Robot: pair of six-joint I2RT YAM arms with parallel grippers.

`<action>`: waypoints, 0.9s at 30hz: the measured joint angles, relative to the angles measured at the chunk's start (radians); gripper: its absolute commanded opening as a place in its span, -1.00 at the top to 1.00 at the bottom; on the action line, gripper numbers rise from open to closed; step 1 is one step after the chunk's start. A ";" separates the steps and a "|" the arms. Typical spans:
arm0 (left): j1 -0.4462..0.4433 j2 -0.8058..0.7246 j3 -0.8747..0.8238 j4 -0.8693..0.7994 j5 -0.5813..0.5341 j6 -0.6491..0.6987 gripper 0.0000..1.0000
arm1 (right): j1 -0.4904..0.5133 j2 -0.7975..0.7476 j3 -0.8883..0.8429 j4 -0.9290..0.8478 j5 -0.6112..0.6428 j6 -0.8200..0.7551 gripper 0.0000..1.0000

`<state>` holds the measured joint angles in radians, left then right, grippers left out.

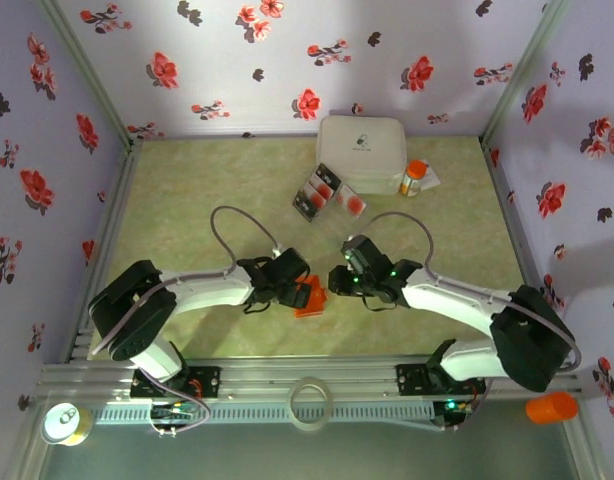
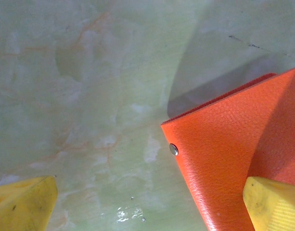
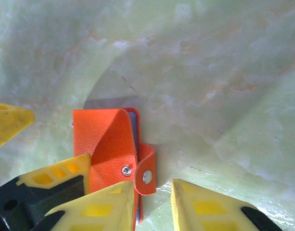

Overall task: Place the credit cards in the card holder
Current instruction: Close the button on the card holder.

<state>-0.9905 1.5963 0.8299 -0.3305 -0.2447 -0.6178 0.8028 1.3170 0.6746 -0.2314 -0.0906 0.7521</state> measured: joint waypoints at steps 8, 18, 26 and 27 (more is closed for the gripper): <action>-0.004 0.001 0.000 0.000 -0.010 0.000 -0.99 | 0.000 0.106 0.060 -0.033 -0.034 -0.036 0.34; -0.005 0.001 0.000 0.000 -0.011 0.000 -0.99 | 0.002 0.182 0.116 -0.037 -0.049 -0.055 0.35; -0.005 0.001 0.000 0.001 -0.012 0.000 -0.99 | 0.002 0.219 0.123 -0.044 -0.049 -0.072 0.44; -0.005 0.001 0.000 0.000 -0.012 0.000 -0.99 | 0.002 0.220 0.123 -0.045 -0.049 -0.072 0.45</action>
<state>-0.9951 1.5970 0.8295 -0.3302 -0.2569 -0.6178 0.8051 1.5375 0.7975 -0.2764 -0.1394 0.6796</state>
